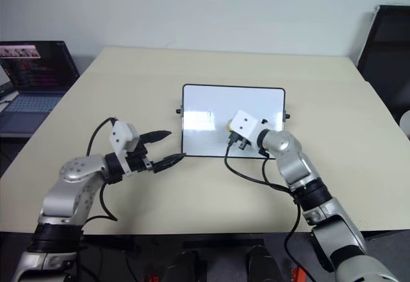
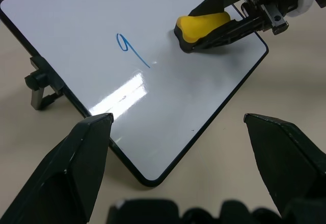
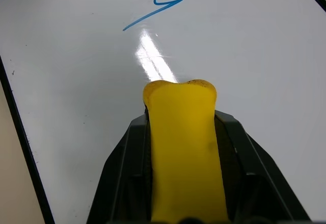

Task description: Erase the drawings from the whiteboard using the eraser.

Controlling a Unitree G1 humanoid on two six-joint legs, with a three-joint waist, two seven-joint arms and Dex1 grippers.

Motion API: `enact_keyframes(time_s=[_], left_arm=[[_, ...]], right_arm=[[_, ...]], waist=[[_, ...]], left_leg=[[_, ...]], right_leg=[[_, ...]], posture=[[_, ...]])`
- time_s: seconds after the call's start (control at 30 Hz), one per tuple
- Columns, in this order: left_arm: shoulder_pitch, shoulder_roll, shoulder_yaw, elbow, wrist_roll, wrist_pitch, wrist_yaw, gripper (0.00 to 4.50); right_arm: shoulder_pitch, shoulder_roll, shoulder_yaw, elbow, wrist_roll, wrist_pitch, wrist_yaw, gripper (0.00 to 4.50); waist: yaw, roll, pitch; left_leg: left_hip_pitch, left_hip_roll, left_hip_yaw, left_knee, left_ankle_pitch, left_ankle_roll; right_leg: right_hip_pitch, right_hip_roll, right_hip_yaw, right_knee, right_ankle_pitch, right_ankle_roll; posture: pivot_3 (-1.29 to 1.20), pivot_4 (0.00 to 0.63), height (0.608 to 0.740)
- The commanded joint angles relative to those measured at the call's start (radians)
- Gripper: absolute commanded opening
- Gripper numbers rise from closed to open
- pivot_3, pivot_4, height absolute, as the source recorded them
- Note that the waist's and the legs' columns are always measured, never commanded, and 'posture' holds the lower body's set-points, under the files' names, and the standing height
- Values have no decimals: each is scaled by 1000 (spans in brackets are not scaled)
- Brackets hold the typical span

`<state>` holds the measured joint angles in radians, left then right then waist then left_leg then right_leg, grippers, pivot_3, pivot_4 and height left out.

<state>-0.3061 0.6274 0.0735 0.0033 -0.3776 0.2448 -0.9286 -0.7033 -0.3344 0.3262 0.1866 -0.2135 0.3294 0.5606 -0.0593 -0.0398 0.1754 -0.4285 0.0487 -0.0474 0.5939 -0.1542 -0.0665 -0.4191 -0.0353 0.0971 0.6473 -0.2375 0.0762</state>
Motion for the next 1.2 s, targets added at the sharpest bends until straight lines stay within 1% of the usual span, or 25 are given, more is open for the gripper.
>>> enact_keyframes(time_s=[0.03, 0.17, 0.23, 0.33, 0.43, 0.5, 0.57, 0.7, 1.0, 1.1, 1.2], left_arm=[[2, -4, 39, -12, -1, -21, 29, 4500], [16, -9, 65, -32, -13, -14, 63, 4500], [23, -10, 74, -45, -19, -6, 73, 4500], [40, -12, 92, -75, -32, 19, 101, 4500], [56, -12, 105, -105, -42, 41, 126, 4500], [65, -12, 116, -124, -40, 58, 151, 4500], [63, -9, 127, -134, -46, 77, 167, 4500], [61, -10, 137, -140, -42, 79, 191, 4500], [57, -12, 127, -132, -33, 70, 204, 4500], [48, -8, 126, -112, -22, 62, 205, 4500], [37, -6, 120, -97, -13, 60, 201, 4500]], right_arm=[[29, 17, -80, -112, 61, -22, -18, 1280], [114, 60, -143, -282, 188, 32, 14, 1280], [147, 54, -146, -340, 204, 44, 23, 1280], [238, 24, -136, -446, 224, 33, 45, 1280], [311, 7, -137, -527, 263, 63, 62, 1280], [369, 13, -146, -570, 288, 44, 55, 1280], [396, 19, -150, -585, 307, 57, 43, 1280], [406, 24, -148, -594, 341, 77, 40, 1280], [378, 8, -143, -578, 345, 114, 28, 1280], [334, 9, -118, -546, 325, 119, 24, 1280], [249, 24, -79, -463, 279, 114, 8, 1280]], waist=[[0, 0, 0], [2, 0, 0], [2, 0, 0], [3, 0, 0], [3, 0, 0], [3, 0, 0], [3, 0, 0], [1, 0, 0], [4, 0, 0], [3, 0, 0], [1, 0, 0]], left_leg=[[0, 0, 0, 0, 0, 0], [-2, 0, 0, -1, 0, 0], [-4, 0, 0, -1, -1, 0], [-4, 0, -1, -2, -2, -2], [-4, 0, 0, -1, -2, -2], [-4, 0, -1, -1, -2, -2], [-3, 0, -1, 0, -2, -2], [-3, 0, 0, 0, -1, -2], [-3, 0, 0, 0, -1, -2], [-3, 0, 0, 0, -1, -2], [-3, 0, 0, 0, -1, -2]], right_leg=[[0, 0, 0, 0, 0, 0], [-1, 0, 0, 0, -1, 2], [-2, 0, 0, -1, -2, 4], [-2, 0, -1, -1, -3, 5], [-2, 0, 0, -2, -4, 4], [-2, 0, 0, -1, -4, 3], [-1, 0, 0, -1, -3, 3], [-1, 0, 0, -1, -2, 1], [-1, 0, 0, -2, -3, 2], [-1, 0, 0, -2, -3, 2], [-1, 0, 0, -1, -2, 2]], posture=[[0, 150, 740], [0, 150, 740], [0, 150, 740], [0, 150, 740], [0, 150, 740], [0, 150, 740], [0, 150, 740], [0, 150, 740], [0, 150, 740], [0, 150, 740], [0, 150, 740]])
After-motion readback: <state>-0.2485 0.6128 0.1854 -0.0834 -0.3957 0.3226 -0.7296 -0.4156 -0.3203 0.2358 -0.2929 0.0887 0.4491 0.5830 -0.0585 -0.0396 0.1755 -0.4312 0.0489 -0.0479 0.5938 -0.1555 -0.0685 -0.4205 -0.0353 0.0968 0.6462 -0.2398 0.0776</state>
